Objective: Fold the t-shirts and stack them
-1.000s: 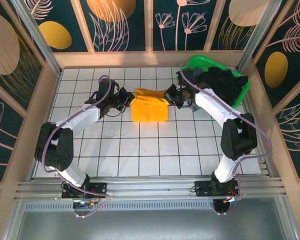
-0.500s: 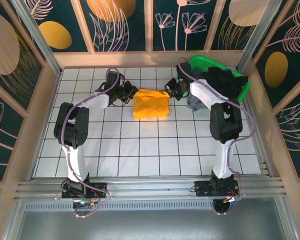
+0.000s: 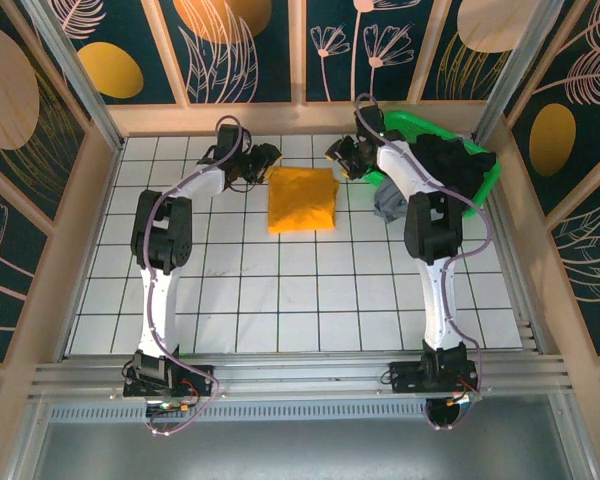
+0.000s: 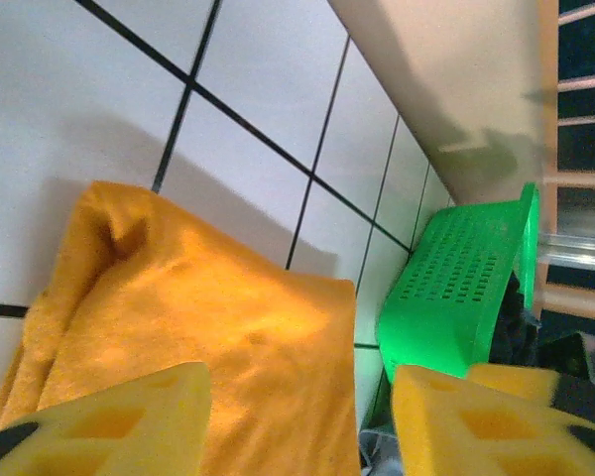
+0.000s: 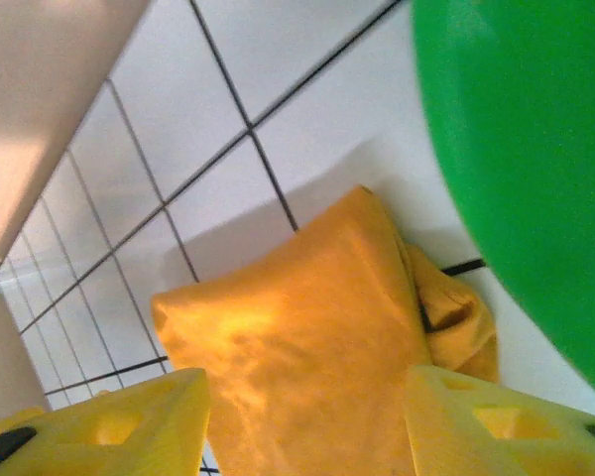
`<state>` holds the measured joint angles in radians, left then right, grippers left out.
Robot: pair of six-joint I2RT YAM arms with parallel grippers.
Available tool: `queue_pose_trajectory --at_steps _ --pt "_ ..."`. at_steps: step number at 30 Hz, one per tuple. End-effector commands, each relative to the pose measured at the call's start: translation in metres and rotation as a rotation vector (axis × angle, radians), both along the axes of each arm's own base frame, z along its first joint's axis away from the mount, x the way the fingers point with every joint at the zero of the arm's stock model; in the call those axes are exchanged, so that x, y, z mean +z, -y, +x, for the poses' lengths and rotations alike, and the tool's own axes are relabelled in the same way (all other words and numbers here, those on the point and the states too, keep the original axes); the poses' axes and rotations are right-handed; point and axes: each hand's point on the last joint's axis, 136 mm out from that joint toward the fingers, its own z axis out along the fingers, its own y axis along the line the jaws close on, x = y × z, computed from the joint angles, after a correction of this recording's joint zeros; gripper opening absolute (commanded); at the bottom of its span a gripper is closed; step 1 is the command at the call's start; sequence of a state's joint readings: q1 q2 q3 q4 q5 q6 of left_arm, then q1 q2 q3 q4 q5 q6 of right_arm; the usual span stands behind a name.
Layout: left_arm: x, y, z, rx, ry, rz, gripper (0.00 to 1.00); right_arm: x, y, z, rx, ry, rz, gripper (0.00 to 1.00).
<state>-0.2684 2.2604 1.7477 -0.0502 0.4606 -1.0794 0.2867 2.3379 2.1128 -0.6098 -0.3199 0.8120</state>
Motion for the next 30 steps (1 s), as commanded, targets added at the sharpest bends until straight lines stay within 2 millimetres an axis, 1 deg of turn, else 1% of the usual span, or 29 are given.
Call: queue_pose_trajectory --at_steps 1,2,4,6,8,9,10,11,12,13,14,15,16,17,20,22,27,30 --pt "0.057 -0.018 -0.017 0.044 0.087 0.036 0.55 0.063 0.01 -0.007 0.025 0.128 -0.051 0.57" --pt "0.061 -0.02 -0.027 0.059 0.086 0.023 0.55 0.071 0.01 -0.013 0.026 0.141 -0.055 0.57" --pt "0.066 -0.019 -0.056 0.075 0.068 -0.034 0.53 0.076 0.006 -0.034 0.038 0.147 -0.055 0.57" --pt "0.062 -0.009 -0.087 0.066 0.032 -0.065 0.51 0.073 -0.003 -0.06 0.054 0.144 -0.035 0.53" --pt "0.054 0.005 -0.119 0.055 -0.018 -0.116 0.49 0.066 -0.013 -0.087 0.067 0.136 -0.004 0.5" --pt "0.05 0.016 -0.135 0.052 -0.046 -0.155 0.48 0.062 -0.017 -0.1 0.069 0.128 0.021 0.49" --pt "0.046 0.028 -0.15 0.053 -0.071 -0.192 0.48 0.056 -0.021 -0.114 0.069 0.113 0.043 0.49" --pt "0.037 0.038 -0.16 0.06 -0.105 -0.209 0.48 0.052 -0.023 -0.125 0.065 0.103 0.063 0.49" --pt "0.043 0.048 -0.172 0.068 -0.113 -0.239 0.48 0.047 -0.023 -0.137 0.059 0.091 0.082 0.49" --pt "0.041 0.059 -0.18 0.081 -0.122 -0.26 0.49 0.043 -0.021 -0.148 0.048 0.081 0.099 0.49" --pt "0.038 0.068 -0.183 0.092 -0.135 -0.266 0.51 0.042 -0.018 -0.156 0.036 0.078 0.114 0.49" --pt "0.037 0.076 -0.186 0.108 -0.145 -0.272 0.55 0.041 -0.013 -0.166 0.018 0.07 0.129 0.49" --pt "0.022 0.083 -0.185 0.129 -0.179 -0.266 0.57 0.039 -0.007 -0.173 -0.001 0.064 0.137 0.5" --pt "0.017 0.09 -0.185 0.142 -0.193 -0.271 0.6 0.039 -0.001 -0.179 -0.014 0.062 0.139 0.5" --pt "-0.002 0.103 -0.172 0.189 -0.235 -0.28 0.65 0.043 0.016 -0.192 -0.037 0.068 0.128 0.51" --pt "-0.018 0.11 -0.164 0.215 -0.276 -0.283 0.65 0.046 0.025 -0.199 -0.044 0.071 0.121 0.51" --pt "-0.058 0.123 -0.155 0.263 -0.382 -0.258 0.65 0.054 0.04 -0.213 -0.069 0.081 0.109 0.51" --pt "-0.073 0.129 -0.145 0.294 -0.397 -0.256 0.64 0.055 0.046 -0.222 -0.083 0.085 0.116 0.51"
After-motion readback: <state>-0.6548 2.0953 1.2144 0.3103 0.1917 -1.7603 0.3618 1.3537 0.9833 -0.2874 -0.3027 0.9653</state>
